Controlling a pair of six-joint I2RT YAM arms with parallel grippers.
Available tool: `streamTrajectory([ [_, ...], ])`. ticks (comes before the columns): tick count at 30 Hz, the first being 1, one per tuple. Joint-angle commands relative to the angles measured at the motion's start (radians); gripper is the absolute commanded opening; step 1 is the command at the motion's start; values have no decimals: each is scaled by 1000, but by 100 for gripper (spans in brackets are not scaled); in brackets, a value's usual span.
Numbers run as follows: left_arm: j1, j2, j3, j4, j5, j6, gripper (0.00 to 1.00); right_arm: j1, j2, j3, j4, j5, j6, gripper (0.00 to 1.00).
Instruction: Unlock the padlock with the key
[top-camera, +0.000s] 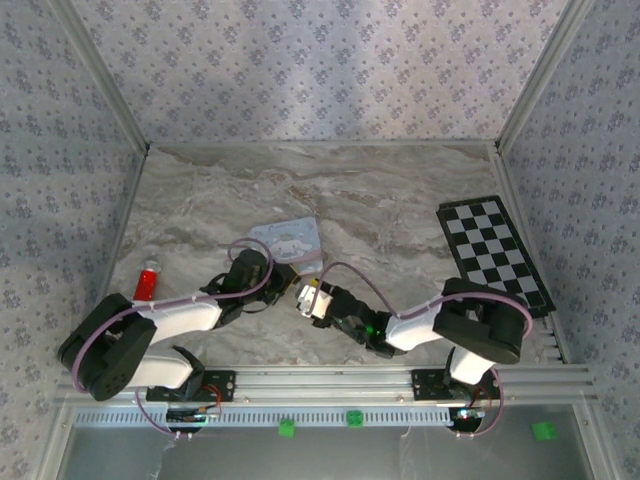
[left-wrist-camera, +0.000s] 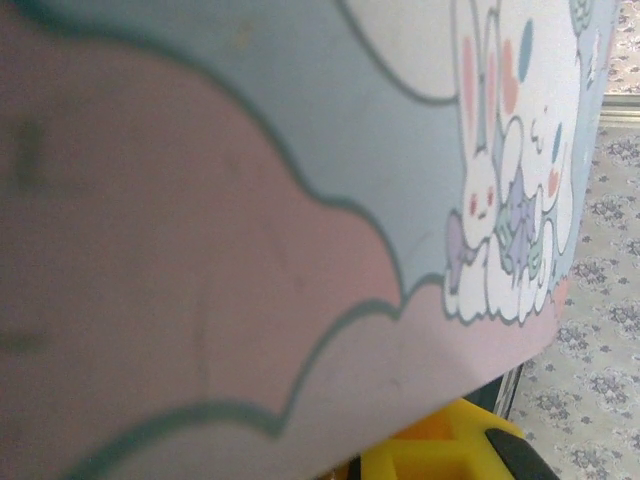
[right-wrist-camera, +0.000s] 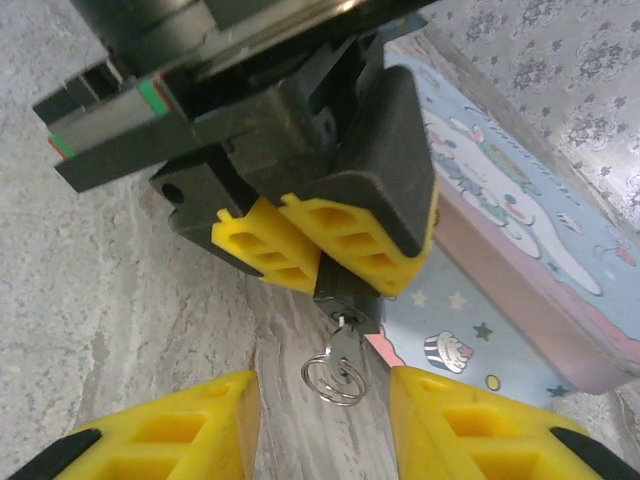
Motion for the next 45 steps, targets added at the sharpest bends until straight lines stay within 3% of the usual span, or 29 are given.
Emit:
streamTrajectory([
  [1, -14, -35, 17, 42, 31, -13, 0, 2, 33, 27, 70, 31, -28, 39],
  [17, -35, -60, 4, 42, 8, -21, 0, -5, 108, 11, 182, 107, -22, 33],
  [45, -39, -81, 6, 27, 2, -18, 0, -10, 115, 37, 149, 145, 75, 19],
])
